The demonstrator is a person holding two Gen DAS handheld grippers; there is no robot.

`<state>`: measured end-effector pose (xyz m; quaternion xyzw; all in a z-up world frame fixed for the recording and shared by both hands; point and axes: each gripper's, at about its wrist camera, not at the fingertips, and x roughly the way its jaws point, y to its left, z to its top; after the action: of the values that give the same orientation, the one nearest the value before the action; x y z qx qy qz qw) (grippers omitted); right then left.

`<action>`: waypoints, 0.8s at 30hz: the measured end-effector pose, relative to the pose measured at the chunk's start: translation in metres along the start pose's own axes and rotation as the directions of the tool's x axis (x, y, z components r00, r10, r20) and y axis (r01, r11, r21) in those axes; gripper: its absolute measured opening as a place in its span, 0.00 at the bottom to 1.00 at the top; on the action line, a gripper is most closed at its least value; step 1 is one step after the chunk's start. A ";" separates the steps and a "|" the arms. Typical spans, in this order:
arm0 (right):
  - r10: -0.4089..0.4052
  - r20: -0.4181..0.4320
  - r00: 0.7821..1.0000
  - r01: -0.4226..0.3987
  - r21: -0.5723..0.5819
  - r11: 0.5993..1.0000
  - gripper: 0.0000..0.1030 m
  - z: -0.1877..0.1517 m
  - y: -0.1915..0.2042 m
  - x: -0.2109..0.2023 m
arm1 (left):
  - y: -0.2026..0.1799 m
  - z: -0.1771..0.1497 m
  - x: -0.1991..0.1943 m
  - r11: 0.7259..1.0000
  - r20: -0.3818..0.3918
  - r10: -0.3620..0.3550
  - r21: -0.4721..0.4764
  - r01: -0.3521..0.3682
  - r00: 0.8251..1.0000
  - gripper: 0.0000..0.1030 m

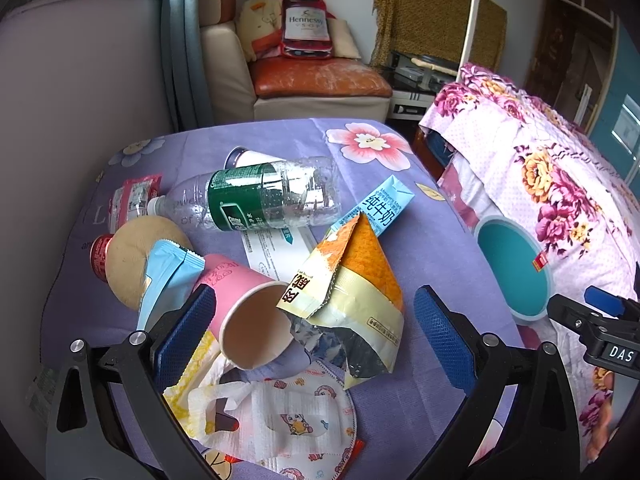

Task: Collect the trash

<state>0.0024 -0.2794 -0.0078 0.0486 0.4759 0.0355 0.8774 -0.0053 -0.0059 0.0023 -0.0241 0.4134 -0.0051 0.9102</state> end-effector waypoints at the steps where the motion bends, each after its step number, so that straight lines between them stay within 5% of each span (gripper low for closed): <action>1: 0.000 0.000 1.000 0.000 -0.002 1.000 0.94 0.000 0.000 0.000 | 0.000 0.000 0.000 1.000 0.001 0.001 0.000 -0.001 1.000 0.96; 24: -0.001 -0.020 1.000 0.001 -0.023 1.000 0.94 0.005 0.015 0.003 | 0.000 0.001 0.000 1.000 -0.003 -0.007 -0.003 0.007 1.000 0.96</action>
<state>0.0080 -0.2640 -0.0058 0.0379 0.4843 0.0410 0.8731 -0.0049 -0.0059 0.0029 -0.0266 0.4148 -0.0076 0.9095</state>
